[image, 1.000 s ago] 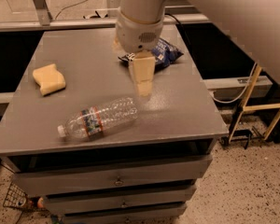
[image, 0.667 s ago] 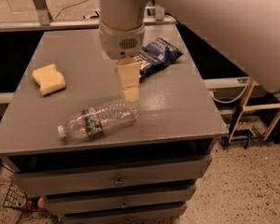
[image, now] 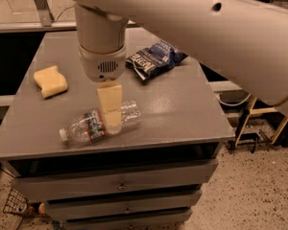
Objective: Place water bottle upright
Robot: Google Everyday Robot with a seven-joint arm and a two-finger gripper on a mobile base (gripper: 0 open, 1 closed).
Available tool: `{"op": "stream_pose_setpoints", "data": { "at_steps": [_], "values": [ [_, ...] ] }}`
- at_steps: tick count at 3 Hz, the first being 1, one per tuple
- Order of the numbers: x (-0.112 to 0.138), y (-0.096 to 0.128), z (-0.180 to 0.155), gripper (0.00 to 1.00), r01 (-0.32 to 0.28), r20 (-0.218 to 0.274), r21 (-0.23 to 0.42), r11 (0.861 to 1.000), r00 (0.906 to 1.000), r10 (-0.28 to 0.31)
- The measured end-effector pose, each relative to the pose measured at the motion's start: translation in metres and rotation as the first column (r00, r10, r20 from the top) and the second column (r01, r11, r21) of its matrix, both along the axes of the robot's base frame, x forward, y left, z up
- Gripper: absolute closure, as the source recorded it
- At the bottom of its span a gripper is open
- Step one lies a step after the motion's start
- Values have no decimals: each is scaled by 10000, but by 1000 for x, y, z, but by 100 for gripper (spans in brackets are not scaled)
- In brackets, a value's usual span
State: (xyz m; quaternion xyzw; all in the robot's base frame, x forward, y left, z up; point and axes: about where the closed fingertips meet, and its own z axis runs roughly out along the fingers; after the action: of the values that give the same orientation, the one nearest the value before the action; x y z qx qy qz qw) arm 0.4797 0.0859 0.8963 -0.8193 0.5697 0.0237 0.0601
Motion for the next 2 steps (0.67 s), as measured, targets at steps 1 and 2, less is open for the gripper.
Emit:
{"op": "stream_pose_setpoints", "data": {
  "at_steps": [1, 2],
  "values": [
    [-10, 24, -15, 0, -263, -174, 172, 9995, 9995, 265],
    [-11, 46, -30, 0, -508, -291, 349, 9981, 9982, 518]
  ]
}}
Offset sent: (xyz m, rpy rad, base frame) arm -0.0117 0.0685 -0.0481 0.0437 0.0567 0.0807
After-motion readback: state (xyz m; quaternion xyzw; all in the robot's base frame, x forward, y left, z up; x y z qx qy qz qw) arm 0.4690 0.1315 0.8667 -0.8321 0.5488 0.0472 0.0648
